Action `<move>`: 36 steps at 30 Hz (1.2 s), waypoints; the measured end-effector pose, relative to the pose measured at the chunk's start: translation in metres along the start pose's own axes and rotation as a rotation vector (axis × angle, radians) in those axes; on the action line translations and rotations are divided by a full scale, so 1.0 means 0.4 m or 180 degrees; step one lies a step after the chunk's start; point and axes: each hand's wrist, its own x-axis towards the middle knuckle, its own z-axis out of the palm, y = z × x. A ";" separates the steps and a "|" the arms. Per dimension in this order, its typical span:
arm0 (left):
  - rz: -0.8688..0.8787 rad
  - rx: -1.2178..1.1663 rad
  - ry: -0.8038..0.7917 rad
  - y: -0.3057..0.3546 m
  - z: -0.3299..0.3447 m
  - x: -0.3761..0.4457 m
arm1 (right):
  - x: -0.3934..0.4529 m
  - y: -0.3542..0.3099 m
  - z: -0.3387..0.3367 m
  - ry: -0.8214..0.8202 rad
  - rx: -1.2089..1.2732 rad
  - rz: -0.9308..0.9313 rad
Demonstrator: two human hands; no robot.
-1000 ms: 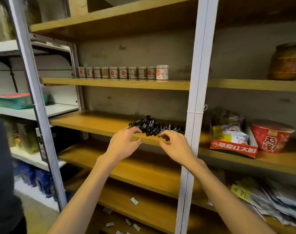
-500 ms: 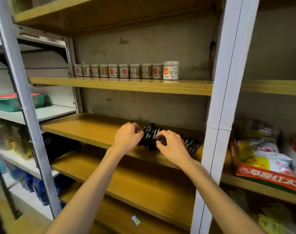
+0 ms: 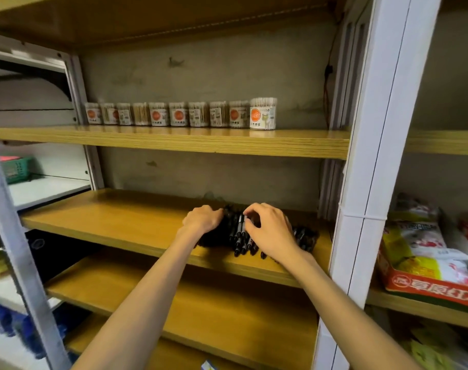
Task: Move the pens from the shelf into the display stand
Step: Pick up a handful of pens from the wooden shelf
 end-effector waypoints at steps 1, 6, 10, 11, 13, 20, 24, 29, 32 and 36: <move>0.0018 -0.0021 -0.0005 -0.004 0.003 0.008 | 0.000 0.002 0.003 0.0007 0.0001 0.0019; 0.0111 -0.0086 -0.0152 -0.027 0.020 0.039 | 0.000 0.028 0.009 0.0001 -0.0045 0.0161; 0.0113 -0.0161 -0.0306 -0.031 0.009 0.058 | 0.003 0.033 0.016 0.0016 -0.0083 0.0157; 0.0113 -0.0179 -0.0340 -0.032 0.006 0.062 | 0.005 0.032 0.019 0.0023 -0.0081 0.0155; 0.0056 -0.0343 -0.0352 -0.037 0.001 0.066 | 0.007 0.031 0.023 0.0035 -0.0069 0.0179; -0.0196 -0.1410 -0.0159 -0.065 -0.024 0.078 | 0.016 0.033 0.032 0.0065 -0.0018 0.0209; -0.0006 -0.1466 -0.0172 -0.060 -0.016 0.057 | 0.022 0.026 0.036 0.0075 0.0005 0.0199; 0.0193 -0.1072 -0.0166 -0.030 -0.006 0.048 | 0.020 0.029 0.036 0.0108 -0.0013 0.0208; 0.0169 -0.1049 -0.0146 -0.033 -0.002 0.058 | 0.016 0.035 0.033 0.0098 -0.0023 0.0228; 0.0099 -0.1741 -0.0044 -0.058 0.011 0.073 | 0.013 0.038 0.031 0.0085 -0.0072 0.0246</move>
